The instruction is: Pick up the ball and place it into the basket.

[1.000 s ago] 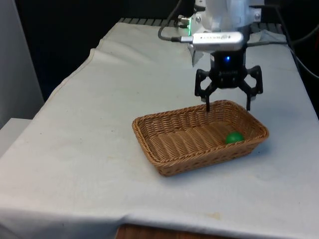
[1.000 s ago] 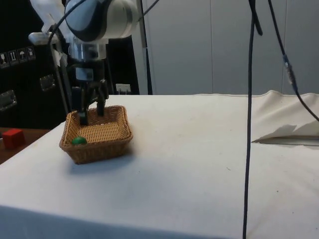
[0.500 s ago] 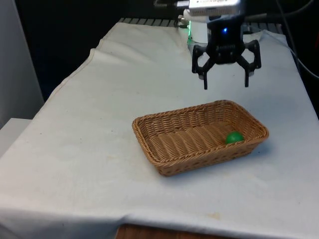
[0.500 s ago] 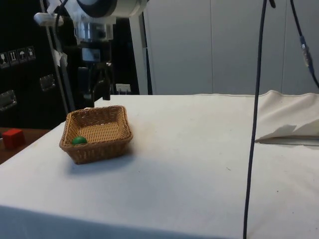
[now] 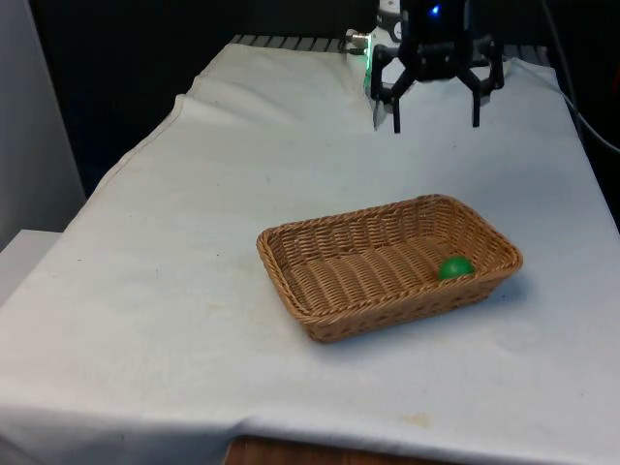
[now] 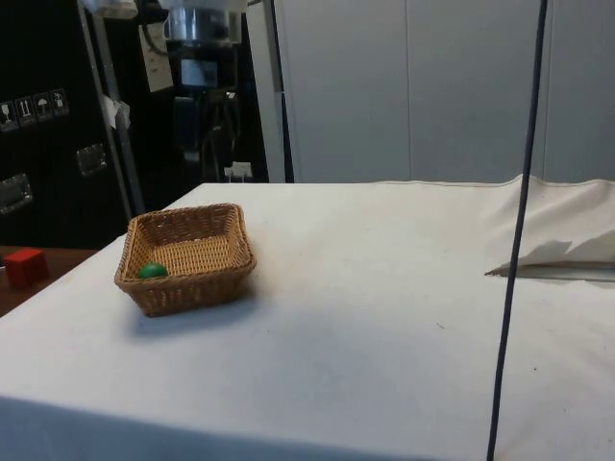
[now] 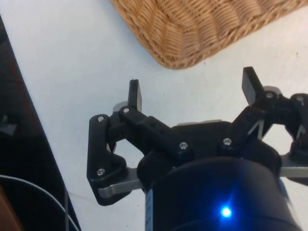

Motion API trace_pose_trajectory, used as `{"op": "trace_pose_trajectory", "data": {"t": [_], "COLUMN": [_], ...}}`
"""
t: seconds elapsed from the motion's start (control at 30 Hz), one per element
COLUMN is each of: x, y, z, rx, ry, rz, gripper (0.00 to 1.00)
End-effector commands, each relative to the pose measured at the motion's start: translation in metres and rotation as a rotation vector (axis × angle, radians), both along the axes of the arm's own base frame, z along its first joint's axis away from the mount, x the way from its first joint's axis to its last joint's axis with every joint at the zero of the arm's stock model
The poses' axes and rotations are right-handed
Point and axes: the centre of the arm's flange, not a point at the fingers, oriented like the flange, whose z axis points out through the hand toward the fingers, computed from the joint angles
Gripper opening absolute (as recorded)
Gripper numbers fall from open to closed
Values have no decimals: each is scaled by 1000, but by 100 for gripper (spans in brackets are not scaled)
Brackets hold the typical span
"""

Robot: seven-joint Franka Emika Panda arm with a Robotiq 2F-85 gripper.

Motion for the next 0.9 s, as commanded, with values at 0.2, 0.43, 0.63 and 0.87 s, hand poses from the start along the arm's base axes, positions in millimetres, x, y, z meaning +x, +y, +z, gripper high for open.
{"op": "trace_pose_trajectory", "data": {"t": [0.2, 0.43, 0.63, 0.87], "x": [-15, -28, -39, -46], "y": [-4, -8, -9, -9], "z": [10, 17, 24, 32], "rx": [-16, -28, -40, -47], "ry": [0, 1, 2, 0], "rz": [-2, -3, -10, -23], "gripper": [100, 100, 100, 100]}}
